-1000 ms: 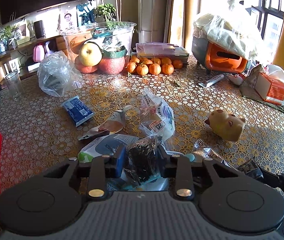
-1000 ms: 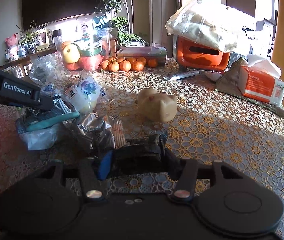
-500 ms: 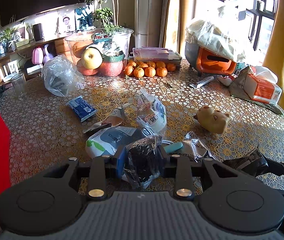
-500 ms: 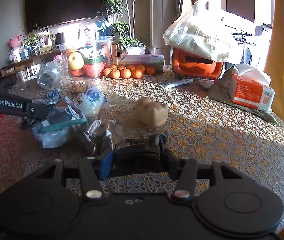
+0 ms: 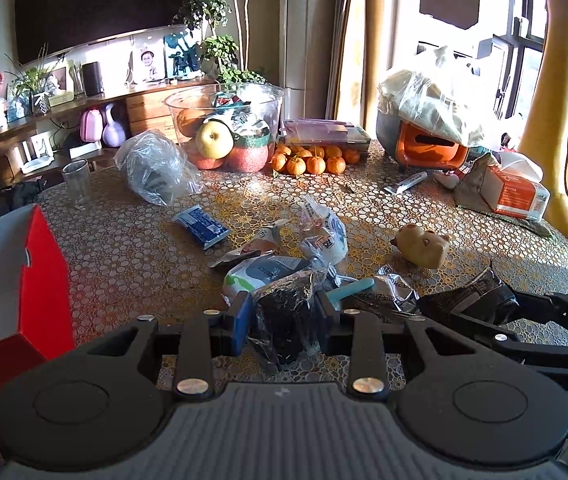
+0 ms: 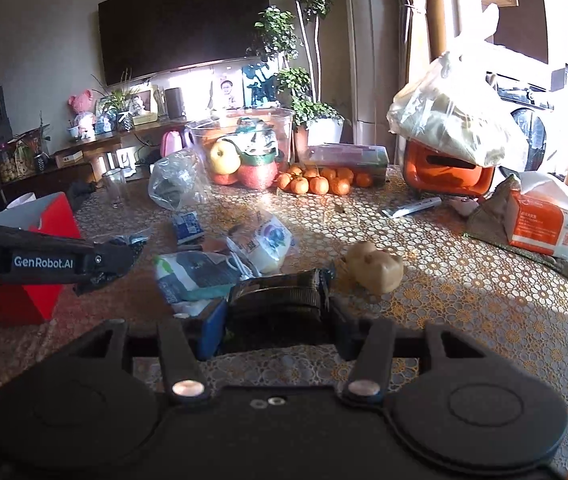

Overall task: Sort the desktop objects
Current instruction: 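Carry both held black packets over the red-and-white box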

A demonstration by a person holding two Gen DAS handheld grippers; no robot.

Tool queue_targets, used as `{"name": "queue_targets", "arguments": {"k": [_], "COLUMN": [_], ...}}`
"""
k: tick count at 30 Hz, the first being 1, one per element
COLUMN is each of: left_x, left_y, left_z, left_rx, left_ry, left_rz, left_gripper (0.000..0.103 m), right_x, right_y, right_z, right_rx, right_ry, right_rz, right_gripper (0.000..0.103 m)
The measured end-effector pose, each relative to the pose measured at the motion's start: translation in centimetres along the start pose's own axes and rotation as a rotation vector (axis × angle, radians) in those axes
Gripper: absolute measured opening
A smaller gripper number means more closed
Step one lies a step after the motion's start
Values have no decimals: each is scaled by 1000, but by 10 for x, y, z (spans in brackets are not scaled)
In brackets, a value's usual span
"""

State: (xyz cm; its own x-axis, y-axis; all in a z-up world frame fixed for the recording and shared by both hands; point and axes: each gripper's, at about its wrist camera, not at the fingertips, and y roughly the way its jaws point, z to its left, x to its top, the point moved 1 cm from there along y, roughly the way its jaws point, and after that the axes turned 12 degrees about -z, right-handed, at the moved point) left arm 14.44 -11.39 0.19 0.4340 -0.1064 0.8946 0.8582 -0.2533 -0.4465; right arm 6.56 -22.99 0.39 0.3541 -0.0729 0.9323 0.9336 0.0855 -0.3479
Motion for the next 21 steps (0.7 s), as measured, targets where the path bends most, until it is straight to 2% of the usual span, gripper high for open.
{"name": "queue_targets", "arguments": {"k": [13, 21], "left_x": [0, -2], "left_y": [-56, -87], "left_z": [55, 102], "left_rx": [67, 157], "left_ry": [-42, -65], "left_rz": [-13, -37], "left_gripper": [32, 32], "right_x": [32, 51], "right_y": [-4, 4], "right_z": [67, 117], "right_rx": [201, 332], "right_ry": [-23, -50], "right_rz": [2, 25], "right_gripper": [53, 54]}}
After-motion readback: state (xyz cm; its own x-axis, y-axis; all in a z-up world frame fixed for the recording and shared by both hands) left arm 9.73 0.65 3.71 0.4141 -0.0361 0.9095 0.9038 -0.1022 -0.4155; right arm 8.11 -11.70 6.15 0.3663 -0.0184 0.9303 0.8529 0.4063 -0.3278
